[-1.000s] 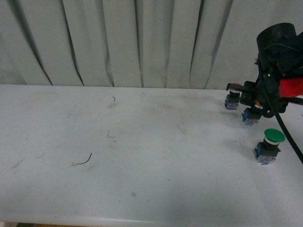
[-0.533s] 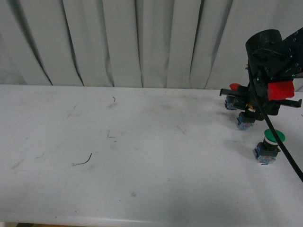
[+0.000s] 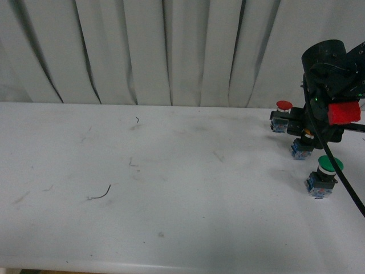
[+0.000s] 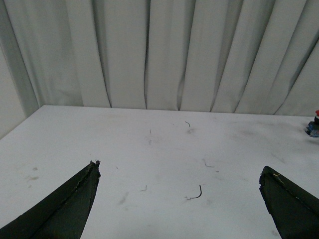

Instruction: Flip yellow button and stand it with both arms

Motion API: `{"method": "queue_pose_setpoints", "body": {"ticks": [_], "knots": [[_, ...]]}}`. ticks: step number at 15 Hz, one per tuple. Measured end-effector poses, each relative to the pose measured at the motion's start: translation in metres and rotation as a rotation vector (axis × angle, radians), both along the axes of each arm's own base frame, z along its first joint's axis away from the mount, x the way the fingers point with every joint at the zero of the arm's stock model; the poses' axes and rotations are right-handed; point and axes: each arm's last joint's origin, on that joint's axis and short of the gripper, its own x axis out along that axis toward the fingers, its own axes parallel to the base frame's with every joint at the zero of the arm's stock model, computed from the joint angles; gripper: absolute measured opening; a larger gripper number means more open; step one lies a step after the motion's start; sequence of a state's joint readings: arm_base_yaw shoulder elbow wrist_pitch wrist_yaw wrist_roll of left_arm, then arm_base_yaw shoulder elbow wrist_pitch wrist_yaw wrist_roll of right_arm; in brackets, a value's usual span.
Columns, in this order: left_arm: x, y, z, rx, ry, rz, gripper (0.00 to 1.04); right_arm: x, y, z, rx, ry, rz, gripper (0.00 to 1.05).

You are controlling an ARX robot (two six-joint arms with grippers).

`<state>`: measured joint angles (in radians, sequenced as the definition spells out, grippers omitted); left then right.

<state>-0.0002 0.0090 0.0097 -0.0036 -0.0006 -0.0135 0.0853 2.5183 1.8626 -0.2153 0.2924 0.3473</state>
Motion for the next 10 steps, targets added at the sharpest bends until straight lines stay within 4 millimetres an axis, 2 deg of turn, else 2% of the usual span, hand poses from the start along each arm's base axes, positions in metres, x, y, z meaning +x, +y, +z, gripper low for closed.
{"method": "queue_pose_setpoints", "body": {"ticks": [5,6,8,10], "knots": [[0.0,0.0,0.0,0.0,0.0,0.0,0.98,-0.0008,-0.0004,-0.0022,-0.004,-0.004,-0.002,0.3],[0.0,0.0,0.0,0.0,0.0,0.0,0.98,-0.0012,-0.0005,-0.0032,-0.009,-0.005,0.001,0.33],[0.0,0.0,0.0,0.0,0.0,0.0,0.98,-0.0045,-0.0008,-0.0092,-0.009,0.005,0.001,0.64],[0.0,0.0,0.0,0.0,0.0,0.0,0.98,-0.0038,-0.0007,-0.0089,-0.007,-0.009,0.002,0.89]]}}
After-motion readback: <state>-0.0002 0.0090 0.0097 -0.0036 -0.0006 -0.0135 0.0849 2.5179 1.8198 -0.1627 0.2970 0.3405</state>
